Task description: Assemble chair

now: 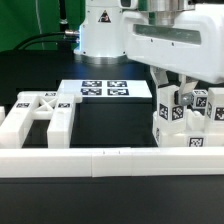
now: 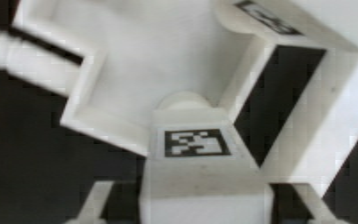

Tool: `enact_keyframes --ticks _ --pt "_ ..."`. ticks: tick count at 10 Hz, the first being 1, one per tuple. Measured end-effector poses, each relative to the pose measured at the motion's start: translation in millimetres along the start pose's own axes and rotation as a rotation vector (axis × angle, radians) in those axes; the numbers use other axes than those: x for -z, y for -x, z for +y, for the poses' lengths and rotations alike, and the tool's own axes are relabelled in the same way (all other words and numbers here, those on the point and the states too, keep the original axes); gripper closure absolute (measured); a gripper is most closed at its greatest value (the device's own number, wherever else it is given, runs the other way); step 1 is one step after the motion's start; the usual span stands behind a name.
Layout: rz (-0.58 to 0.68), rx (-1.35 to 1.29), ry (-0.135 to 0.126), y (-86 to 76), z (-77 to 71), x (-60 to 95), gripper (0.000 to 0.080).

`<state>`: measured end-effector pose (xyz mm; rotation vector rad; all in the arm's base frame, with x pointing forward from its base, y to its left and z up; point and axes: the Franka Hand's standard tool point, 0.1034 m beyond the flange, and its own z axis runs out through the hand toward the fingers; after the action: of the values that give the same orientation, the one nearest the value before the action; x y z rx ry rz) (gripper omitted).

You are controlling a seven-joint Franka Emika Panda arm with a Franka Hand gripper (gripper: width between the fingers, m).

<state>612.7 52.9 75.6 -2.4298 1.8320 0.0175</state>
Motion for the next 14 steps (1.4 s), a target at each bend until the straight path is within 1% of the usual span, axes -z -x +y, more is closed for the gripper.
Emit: enact_keyframes --ticks 1,2,3,4,5,8,9,12,13,14 --pt "0.0 -0.023 0.0 -0.1 0.1 -0.1 0.0437" --pt "0.0 0.002 0.0 -0.1 0.1 -0.1 0.0437" --pt "0.0 0.027 0.005 1.1 0.3 -0.2 0.03" --pt "-0.002 0.046 0.008 4.8 -0.6 0.0 0.0183" --pt "0.005 0.128 0.002 8.9 -3.2 0.3 0.0158" --pt "0.005 0.415 0.004 7.6 -2.7 0.3 0.0151" --pt "0.006 0.531 0.013 6.2 -1.6 0.6 0.0151" --pt "0.016 0.881 0.025 5.6 -2.1 1.4 0.0151" --pt "0.018 0.913 0.026 5.4 -2.1 1.4 0.0151" --pt "0.019 1.017 0.03 4.2 -1.7 1.3 0.0151"
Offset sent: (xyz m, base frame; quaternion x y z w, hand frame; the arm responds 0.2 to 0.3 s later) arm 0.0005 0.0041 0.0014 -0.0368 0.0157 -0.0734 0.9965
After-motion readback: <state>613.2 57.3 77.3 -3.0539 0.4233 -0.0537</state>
